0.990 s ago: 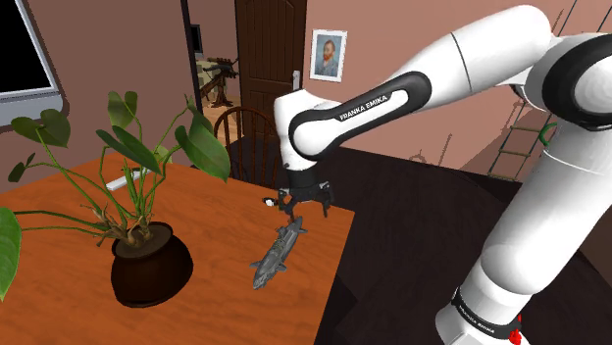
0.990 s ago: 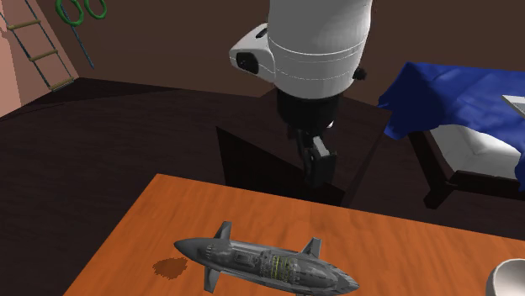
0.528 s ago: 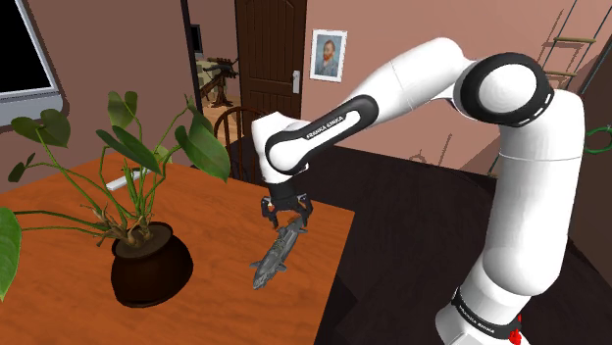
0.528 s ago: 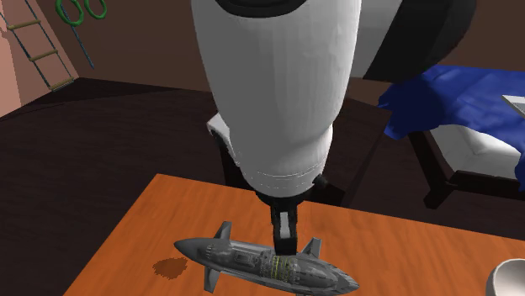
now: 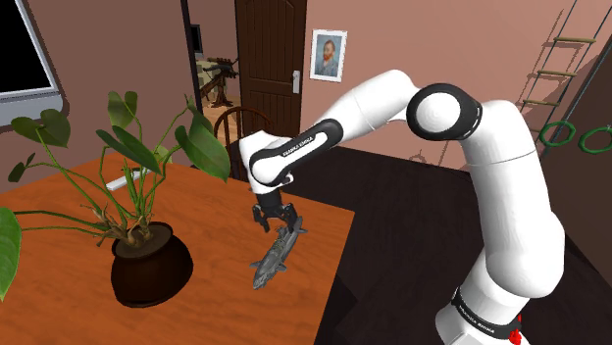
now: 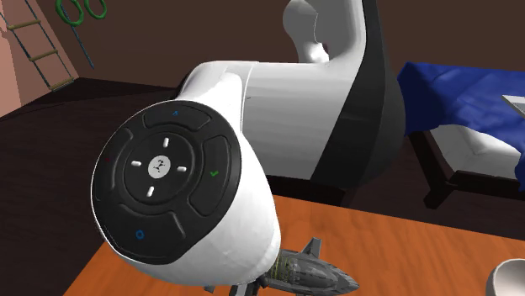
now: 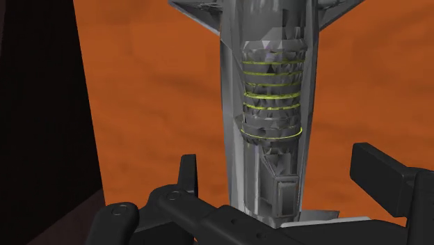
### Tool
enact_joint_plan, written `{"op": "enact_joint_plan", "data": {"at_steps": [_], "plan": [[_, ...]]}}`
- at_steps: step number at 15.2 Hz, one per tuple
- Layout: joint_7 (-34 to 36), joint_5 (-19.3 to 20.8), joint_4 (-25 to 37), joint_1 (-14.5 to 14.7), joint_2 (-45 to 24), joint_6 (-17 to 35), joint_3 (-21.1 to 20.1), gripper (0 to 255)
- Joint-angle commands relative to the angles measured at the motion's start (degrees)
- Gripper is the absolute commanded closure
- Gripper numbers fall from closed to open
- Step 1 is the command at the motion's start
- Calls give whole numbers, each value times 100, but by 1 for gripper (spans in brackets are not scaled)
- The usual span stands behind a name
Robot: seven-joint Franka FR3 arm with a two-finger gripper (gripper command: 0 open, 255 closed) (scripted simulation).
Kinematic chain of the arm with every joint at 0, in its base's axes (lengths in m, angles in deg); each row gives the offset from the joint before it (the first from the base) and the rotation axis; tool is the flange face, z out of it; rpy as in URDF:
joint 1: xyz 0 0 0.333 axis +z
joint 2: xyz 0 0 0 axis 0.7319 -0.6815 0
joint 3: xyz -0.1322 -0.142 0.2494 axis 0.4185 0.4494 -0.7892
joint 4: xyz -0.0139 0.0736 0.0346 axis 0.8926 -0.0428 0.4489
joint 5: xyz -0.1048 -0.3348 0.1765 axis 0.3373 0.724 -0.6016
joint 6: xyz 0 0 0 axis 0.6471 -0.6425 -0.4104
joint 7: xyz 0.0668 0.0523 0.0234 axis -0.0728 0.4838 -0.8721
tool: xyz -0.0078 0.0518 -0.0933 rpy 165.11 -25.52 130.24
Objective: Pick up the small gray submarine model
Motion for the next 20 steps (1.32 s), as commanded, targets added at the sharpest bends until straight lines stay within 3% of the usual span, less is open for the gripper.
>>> {"op": "enact_joint_plan", "data": {"at_steps": [1, 7, 8, 20], "plan": [[49, 40, -20, 16, -118, 129, 39, 0], [86, 118, -37, 53, -345, 363, 94, 0], [88, 119, -49, 52, -343, 374, 94, 255], [62, 67, -30, 28, -194, 211, 57, 255]]}}
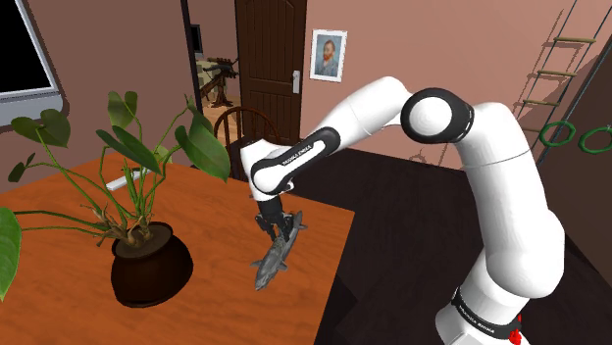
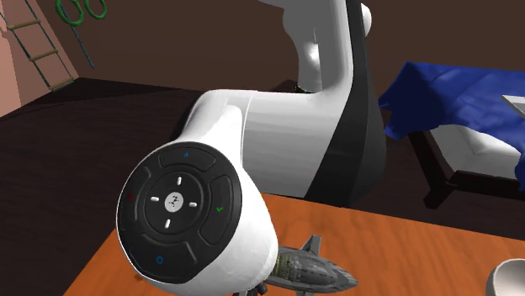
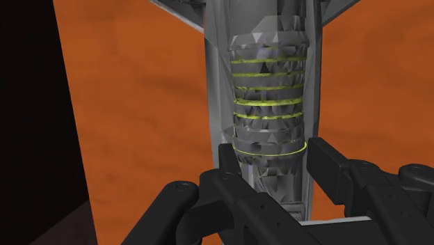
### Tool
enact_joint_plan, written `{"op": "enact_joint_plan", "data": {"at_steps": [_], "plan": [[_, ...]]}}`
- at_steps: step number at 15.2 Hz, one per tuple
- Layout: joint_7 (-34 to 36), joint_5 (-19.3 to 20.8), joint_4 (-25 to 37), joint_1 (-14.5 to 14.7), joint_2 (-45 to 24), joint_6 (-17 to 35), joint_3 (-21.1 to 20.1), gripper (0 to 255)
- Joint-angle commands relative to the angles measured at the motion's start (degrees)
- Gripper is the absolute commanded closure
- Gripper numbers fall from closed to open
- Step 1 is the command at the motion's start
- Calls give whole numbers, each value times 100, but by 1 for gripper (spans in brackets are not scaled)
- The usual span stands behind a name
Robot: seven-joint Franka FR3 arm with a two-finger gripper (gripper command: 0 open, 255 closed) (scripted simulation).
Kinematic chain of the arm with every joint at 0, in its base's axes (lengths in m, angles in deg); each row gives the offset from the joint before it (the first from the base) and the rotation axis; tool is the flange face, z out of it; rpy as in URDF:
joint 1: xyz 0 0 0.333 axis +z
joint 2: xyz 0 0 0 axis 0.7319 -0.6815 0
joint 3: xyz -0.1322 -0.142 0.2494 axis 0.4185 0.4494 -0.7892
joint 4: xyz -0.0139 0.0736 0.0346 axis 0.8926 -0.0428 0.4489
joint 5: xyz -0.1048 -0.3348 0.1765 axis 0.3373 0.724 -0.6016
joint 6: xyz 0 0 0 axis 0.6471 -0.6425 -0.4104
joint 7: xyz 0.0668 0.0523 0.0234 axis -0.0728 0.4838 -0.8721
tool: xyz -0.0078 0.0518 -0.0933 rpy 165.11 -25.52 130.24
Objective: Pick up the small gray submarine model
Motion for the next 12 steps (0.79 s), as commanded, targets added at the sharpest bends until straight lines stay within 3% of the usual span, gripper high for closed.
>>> {"op": "enact_joint_plan", "data": {"at_steps": [1, 12], "plan": [[-13, -32, 43, -7, 81, -115, -23, 255], [-102, -210, 189, -79, 567, -722, -135, 255]]}}
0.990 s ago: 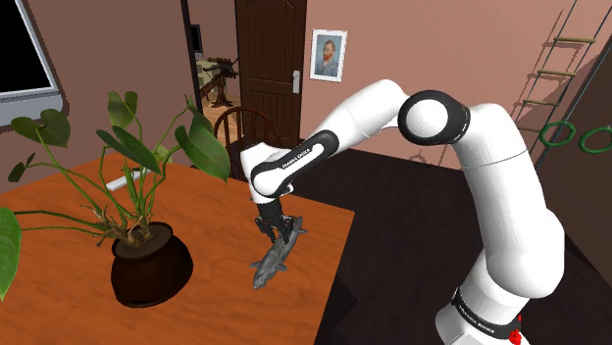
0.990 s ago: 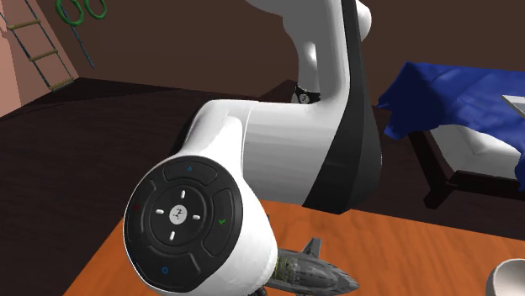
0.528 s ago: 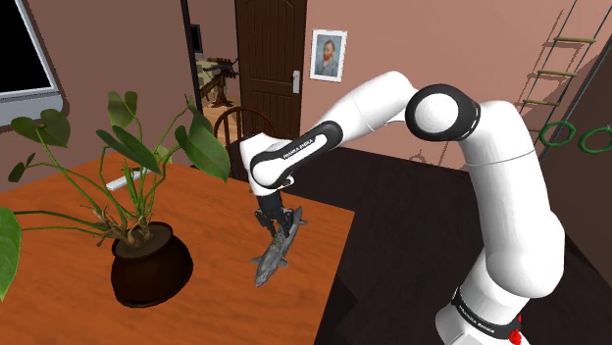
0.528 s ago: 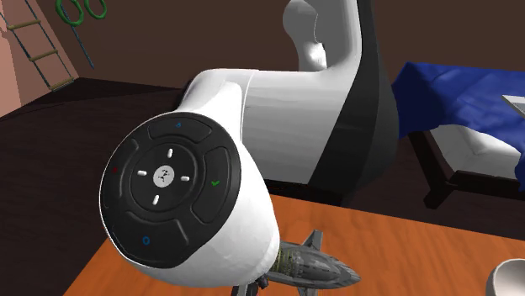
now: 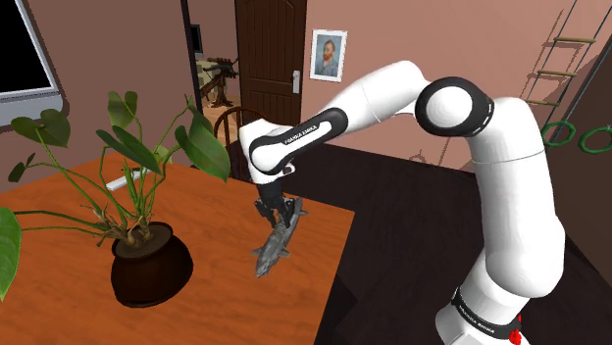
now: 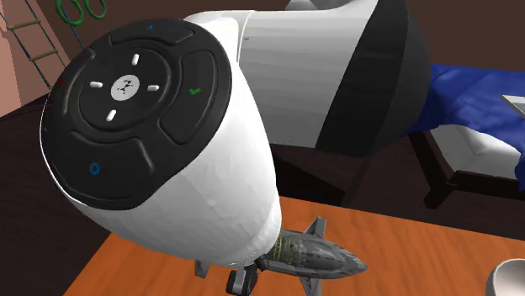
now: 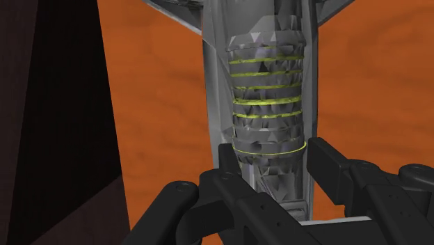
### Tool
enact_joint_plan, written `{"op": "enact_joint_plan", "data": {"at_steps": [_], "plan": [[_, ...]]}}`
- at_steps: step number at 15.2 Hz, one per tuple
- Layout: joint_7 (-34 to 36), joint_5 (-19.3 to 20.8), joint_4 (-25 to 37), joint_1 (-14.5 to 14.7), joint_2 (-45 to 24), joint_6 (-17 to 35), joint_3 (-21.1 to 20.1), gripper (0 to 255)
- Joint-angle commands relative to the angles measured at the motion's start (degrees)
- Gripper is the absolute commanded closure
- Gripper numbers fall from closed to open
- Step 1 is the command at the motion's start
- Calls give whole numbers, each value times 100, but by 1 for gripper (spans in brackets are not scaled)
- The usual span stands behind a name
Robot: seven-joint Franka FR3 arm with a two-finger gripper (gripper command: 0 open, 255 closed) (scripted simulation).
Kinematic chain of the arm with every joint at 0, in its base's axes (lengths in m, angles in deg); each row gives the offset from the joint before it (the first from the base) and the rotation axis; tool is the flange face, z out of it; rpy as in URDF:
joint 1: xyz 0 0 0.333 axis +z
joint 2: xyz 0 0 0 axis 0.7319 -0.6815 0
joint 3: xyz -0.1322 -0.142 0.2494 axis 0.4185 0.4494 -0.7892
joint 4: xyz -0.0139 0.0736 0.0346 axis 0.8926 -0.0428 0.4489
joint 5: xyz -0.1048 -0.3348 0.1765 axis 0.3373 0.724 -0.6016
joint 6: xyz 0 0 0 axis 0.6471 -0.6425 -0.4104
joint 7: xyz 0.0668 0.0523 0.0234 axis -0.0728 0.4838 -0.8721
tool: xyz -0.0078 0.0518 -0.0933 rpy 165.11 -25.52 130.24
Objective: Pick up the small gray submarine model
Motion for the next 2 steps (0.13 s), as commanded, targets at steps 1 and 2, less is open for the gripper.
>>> {"op": "enact_joint_plan", "data": {"at_steps": [1, 2], "plan": [[-7, -12, 82, 5, 21, -95, -8, 255], [-6, -12, 83, 6, 20, -95, -8, 255]]}}
